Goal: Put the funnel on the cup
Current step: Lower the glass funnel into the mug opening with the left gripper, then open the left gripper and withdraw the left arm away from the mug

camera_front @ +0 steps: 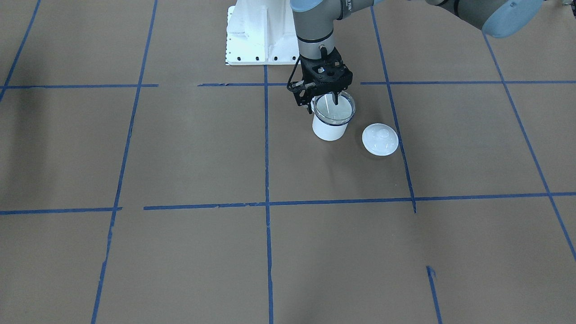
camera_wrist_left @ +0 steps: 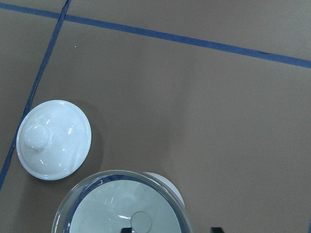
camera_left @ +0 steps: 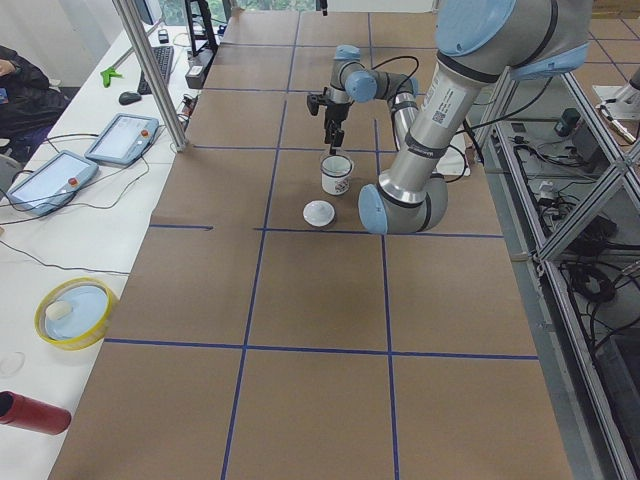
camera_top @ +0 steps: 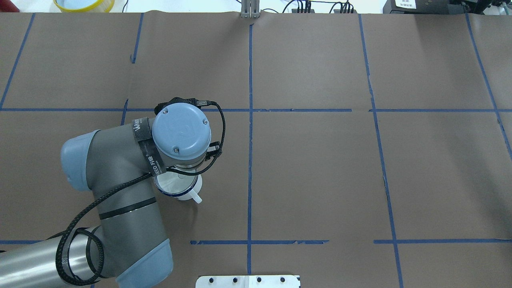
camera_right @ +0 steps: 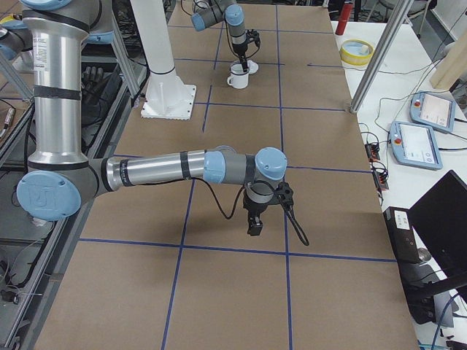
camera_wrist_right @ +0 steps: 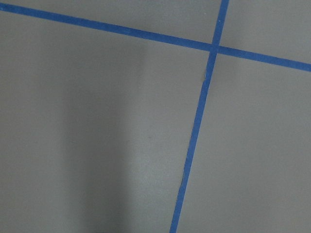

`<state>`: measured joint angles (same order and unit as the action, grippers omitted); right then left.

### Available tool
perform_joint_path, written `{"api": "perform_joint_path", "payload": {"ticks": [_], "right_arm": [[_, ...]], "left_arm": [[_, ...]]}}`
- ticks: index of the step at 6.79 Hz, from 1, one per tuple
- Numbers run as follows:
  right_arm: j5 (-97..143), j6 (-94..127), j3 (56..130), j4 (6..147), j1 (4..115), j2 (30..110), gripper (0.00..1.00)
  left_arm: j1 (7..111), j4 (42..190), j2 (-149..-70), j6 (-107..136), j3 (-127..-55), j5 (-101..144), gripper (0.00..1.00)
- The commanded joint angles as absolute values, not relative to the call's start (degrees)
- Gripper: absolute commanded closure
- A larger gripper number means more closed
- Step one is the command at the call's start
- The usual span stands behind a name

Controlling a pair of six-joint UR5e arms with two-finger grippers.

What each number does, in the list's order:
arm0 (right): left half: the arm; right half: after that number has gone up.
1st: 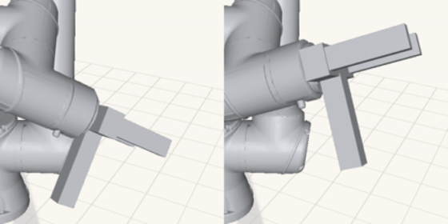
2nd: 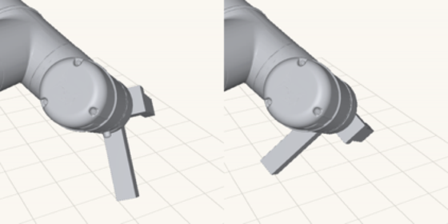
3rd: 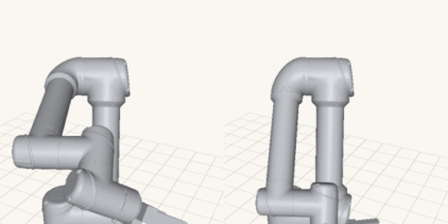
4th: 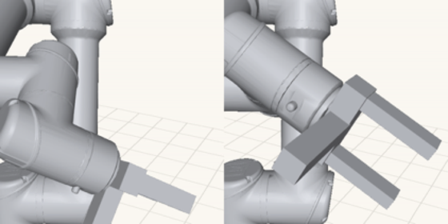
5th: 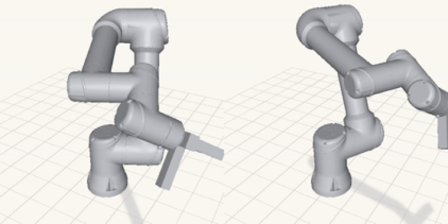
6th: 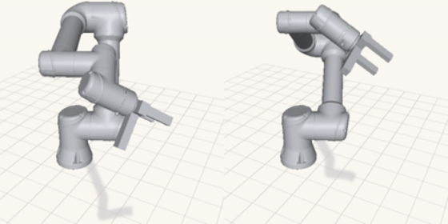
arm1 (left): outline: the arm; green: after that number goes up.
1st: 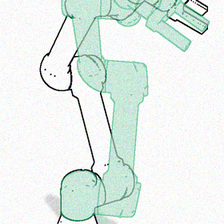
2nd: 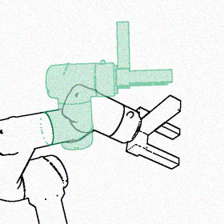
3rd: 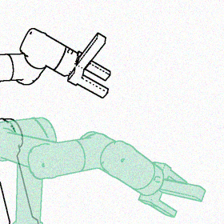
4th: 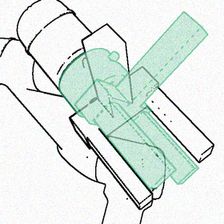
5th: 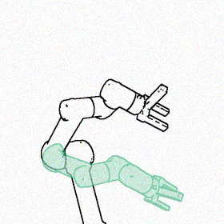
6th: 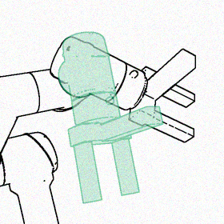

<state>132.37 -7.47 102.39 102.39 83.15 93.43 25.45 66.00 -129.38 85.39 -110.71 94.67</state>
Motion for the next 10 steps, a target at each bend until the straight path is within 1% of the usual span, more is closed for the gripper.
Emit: {"api": "perform_joint_path", "payload": {"ticks": [1,2,3,4,5,7,8,9,10], "right_arm": [[132.4,-7.5,102.4,102.4,83.1,93.4,0.0],[132.4,-7.5,102.4,102.4,83.1,93.4,0.0],[132.4,-7.5,102.4,102.4,83.1,93.4,0.0],[132.4,-7.5,102.4,102.4,83.1,93.4,0.0],[132.4,-7.5,102.4,102.4,83.1,93.4,0.0],[132.4,-7.5,102.4,102.4,83.1,93.4,0.0],[132.4,-7.5,102.3,102.4,83.1,93.4,0.0],[132.4,-7.5,102.3,102.5,83.1,93.4,0.0],[132.4,-7.5,102.4,102.4,83.1,93.4,0.0]], "left_arm": [[25.3,66.0,-129.5,85.3,-113.3,94.3,0.0],[26.4,66.0,-129.4,84.6,-117.3,94.7,0.0],[29.8,66.1,-129.3,83.8,-119.3,95.1,0.0],[34.1,66.2,-129.2,77.2,-120.1,97.1,0.0],[39.1,67.5,-128.9,71.4,-120.1,101.6,0.0],[50.0,72.9,-121.5,57.8,-120.0,110.9,0.0],[54.0,73.2,-118.8,52.0,-119.7,112.4,0.0],[61.2,73.2,-116.4,44.1,-118.4,116.0,0.0],[69.7,73.2,-113.6,29.2,-114.7,122.3,0.0]]}}
